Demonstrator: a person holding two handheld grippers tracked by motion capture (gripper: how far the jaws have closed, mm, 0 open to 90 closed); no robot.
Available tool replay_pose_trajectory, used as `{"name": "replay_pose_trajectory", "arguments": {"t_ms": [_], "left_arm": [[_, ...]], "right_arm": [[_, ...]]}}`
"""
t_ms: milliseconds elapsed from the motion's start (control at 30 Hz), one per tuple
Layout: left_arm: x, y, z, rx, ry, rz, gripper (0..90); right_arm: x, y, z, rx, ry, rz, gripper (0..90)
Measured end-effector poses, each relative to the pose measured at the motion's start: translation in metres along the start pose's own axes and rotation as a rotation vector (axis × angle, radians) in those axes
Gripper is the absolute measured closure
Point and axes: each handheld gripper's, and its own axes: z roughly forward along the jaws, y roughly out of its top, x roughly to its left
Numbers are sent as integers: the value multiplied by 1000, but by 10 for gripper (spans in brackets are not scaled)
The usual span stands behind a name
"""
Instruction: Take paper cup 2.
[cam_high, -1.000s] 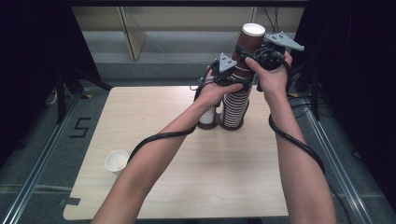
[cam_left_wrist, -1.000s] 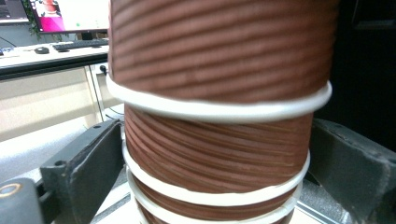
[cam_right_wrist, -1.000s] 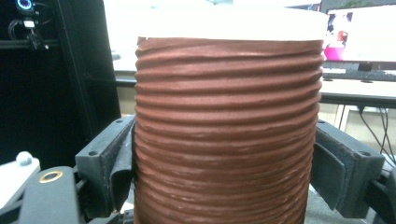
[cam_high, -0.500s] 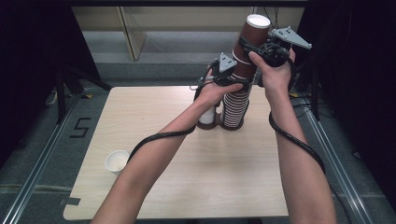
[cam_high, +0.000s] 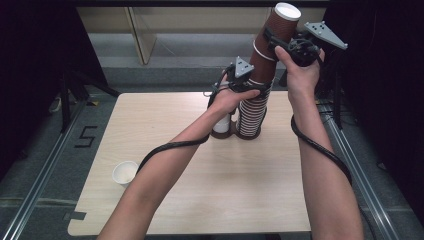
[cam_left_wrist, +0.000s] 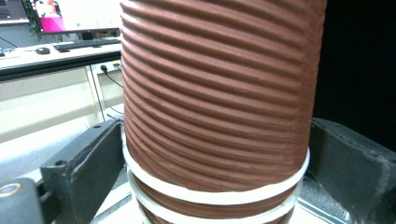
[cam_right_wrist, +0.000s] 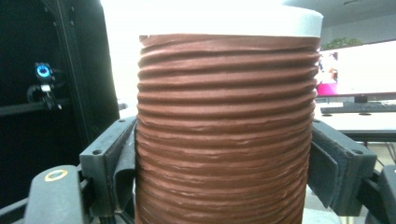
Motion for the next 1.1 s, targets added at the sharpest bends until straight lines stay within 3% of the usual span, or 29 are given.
{"name": "replay_pose_trajectory", "arguments": {"t_ms": [233, 533, 700, 900, 1100], "left_arm": [[0, 0, 0, 4, 0, 2, 52], [0, -2, -1, 10, 0, 9, 51], [-2, -3, -5, 8, 4, 19, 0], [-9, -1, -19, -1, 3, 47, 0], [-19, 5, -47, -25, 18, 104, 0]], "right_arm": [[-2, 14, -10, -52, -1, 26, 200], [-4, 23, -28, -70, 2, 19, 200], [-8, 24, -39, -78, 5, 23, 199], [-12, 23, -57, -81, 5, 31, 198], [-18, 13, -78, -71, -7, 28, 195]]}}
